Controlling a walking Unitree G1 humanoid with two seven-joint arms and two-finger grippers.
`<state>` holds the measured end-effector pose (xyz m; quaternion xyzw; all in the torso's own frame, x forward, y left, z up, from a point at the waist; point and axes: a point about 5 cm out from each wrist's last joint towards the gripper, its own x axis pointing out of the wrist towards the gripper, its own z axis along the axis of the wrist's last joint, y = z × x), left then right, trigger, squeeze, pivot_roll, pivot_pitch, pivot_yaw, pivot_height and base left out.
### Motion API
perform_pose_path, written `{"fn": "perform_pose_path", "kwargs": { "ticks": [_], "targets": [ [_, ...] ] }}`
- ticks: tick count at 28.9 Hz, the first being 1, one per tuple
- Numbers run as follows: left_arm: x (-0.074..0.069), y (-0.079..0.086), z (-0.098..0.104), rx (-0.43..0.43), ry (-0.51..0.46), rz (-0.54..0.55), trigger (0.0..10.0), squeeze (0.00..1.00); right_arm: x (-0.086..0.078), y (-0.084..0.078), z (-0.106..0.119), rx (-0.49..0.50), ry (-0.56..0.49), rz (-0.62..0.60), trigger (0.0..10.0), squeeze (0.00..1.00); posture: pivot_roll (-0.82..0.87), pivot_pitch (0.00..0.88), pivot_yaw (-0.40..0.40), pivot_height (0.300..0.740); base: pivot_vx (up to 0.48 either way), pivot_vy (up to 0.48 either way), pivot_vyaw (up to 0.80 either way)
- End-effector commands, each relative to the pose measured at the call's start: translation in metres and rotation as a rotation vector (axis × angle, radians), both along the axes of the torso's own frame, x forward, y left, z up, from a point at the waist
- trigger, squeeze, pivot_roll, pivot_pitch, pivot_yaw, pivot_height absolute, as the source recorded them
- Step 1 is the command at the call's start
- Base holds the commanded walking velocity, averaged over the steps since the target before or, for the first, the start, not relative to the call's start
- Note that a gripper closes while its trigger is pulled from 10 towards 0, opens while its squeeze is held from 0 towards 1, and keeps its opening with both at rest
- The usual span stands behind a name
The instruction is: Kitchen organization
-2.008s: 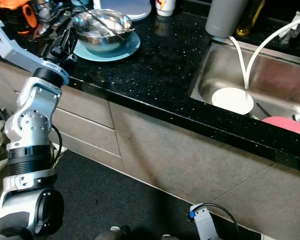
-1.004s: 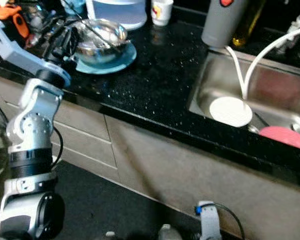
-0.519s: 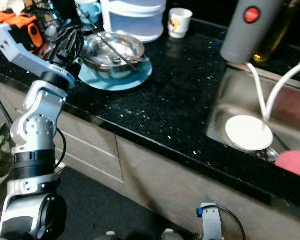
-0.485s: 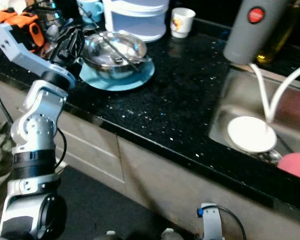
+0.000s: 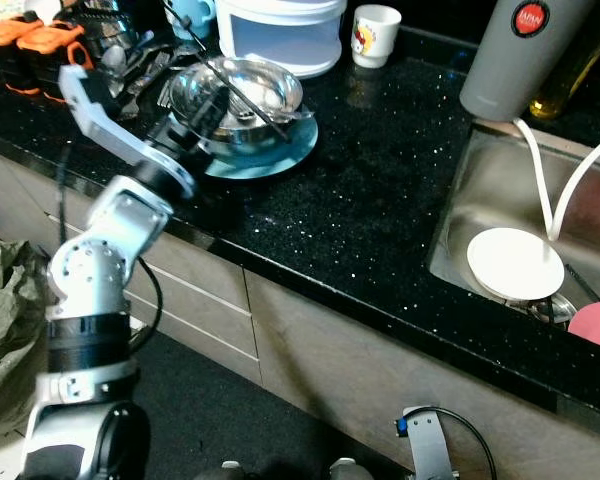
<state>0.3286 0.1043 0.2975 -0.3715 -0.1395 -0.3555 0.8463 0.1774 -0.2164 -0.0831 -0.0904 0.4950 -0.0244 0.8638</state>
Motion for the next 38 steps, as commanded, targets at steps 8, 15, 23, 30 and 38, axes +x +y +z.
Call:
{"fn": "perform_pose_path", "kwargs": {
  "ticks": [8, 15, 23, 30, 38],
  "targets": [
    [-0.005, -0.011, 0.003, -0.089, 0.042, -0.120, 10.0, 0.00, -0.009, -0.003, -0.003, -0.012, 0.038, 0.002, 10.0, 0.00, 0.06, 0.164, -0.036, 0.740, 0.000, 0.000, 0.00],
    [-0.015, -0.029, -0.003, -0.062, 0.070, -0.280, 10.0, 0.00, -0.008, -0.003, -0.003, -0.010, 0.036, 0.002, 10.0, 0.00, 0.06, 0.167, -0.029, 0.740, 0.000, 0.000, 0.00],
    [-0.026, -0.039, -0.014, -0.074, 0.118, -0.326, 10.0, 0.00, -0.008, -0.003, -0.003, -0.009, 0.037, 0.002, 10.0, 0.00, 0.06, 0.169, -0.031, 0.740, 0.000, 0.000, 0.00],
    [-0.034, -0.043, -0.026, 0.000, 0.153, -0.337, 10.0, 0.00, -0.008, -0.003, -0.003, -0.007, 0.037, 0.005, 10.0, 0.00, 0.06, 0.170, -0.032, 0.740, 0.000, 0.000, 0.00],
    [-0.030, -0.035, -0.040, 0.054, 0.212, -0.231, 10.0, 0.00, -0.008, -0.003, -0.003, -0.006, 0.036, 0.004, 10.0, 0.00, 0.06, 0.168, -0.034, 0.740, 0.000, 0.000, 0.00]
  ]
}}
